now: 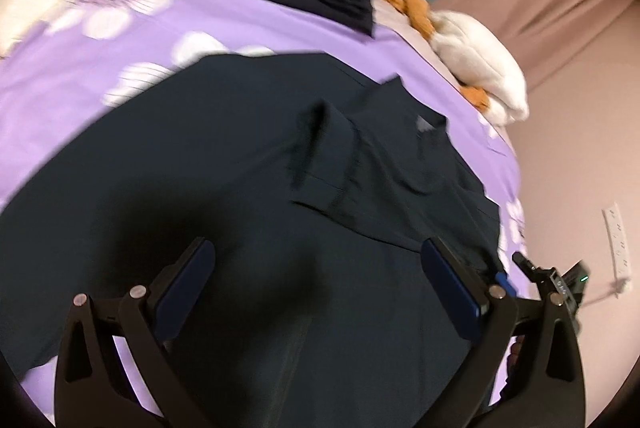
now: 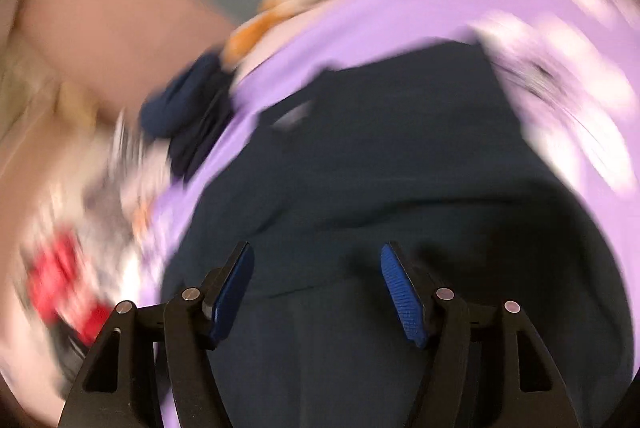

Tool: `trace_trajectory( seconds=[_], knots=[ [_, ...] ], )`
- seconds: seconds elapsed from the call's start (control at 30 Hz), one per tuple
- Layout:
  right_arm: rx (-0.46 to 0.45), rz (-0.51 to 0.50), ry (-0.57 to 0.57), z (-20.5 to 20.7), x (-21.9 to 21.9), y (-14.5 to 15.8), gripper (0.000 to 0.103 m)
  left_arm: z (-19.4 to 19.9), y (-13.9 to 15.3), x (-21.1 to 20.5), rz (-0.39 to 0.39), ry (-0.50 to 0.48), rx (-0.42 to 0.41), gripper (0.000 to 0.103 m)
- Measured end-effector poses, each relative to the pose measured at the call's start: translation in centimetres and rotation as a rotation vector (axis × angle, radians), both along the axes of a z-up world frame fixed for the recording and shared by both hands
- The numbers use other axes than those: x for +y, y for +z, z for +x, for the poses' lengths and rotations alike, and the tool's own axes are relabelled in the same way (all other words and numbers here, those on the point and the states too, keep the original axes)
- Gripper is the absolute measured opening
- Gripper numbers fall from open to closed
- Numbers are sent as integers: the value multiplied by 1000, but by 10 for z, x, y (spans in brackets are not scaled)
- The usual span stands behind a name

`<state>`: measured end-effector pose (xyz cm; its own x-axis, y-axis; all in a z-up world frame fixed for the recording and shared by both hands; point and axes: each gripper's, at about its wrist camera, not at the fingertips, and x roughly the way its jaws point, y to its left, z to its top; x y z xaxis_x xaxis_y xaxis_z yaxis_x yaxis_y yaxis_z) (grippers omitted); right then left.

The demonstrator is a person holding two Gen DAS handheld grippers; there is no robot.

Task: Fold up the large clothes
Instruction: 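Lower the cuff onto the jacket front and open the right tool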

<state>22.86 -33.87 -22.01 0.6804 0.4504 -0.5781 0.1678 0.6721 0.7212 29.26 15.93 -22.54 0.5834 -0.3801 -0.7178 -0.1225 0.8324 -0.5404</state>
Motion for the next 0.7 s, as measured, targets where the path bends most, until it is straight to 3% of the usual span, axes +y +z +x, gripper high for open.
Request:
trace_trajectory(
  seconds=[0.1,0.17,0.33,0.43,0.47,0.5,0.57,0.63,0.7],
  knots=[
    [36,78,-111,-8,-37,-19,67,19,-8,-22,3,-45,9,103],
    [50,92,-120,-3,-43,-25,66,37,-13,-37,49,-64,17,103],
    [79,108,-140,23,-32,-36,66,74,-21,-58,228,-57,2,103],
    [82,146,-206,39,-28,-45,64,83,-30,-58,242,-49,13,103],
    [103,177,-240,43,-30,-52,54,85,-34,-58,240,-48,17,103],
    [122,220,-270,44,-35,-61,33,86,-36,-57,241,-46,20,103],
    [126,238,-338,43,-41,-65,8,88,-41,-58,248,-46,31,103],
    [65,174,-381,38,-45,-53,6,89,-42,-64,261,-57,29,103],
    [-22,196,-417,27,-58,-39,6,89,-41,-73,270,-83,14,103]
  ],
)
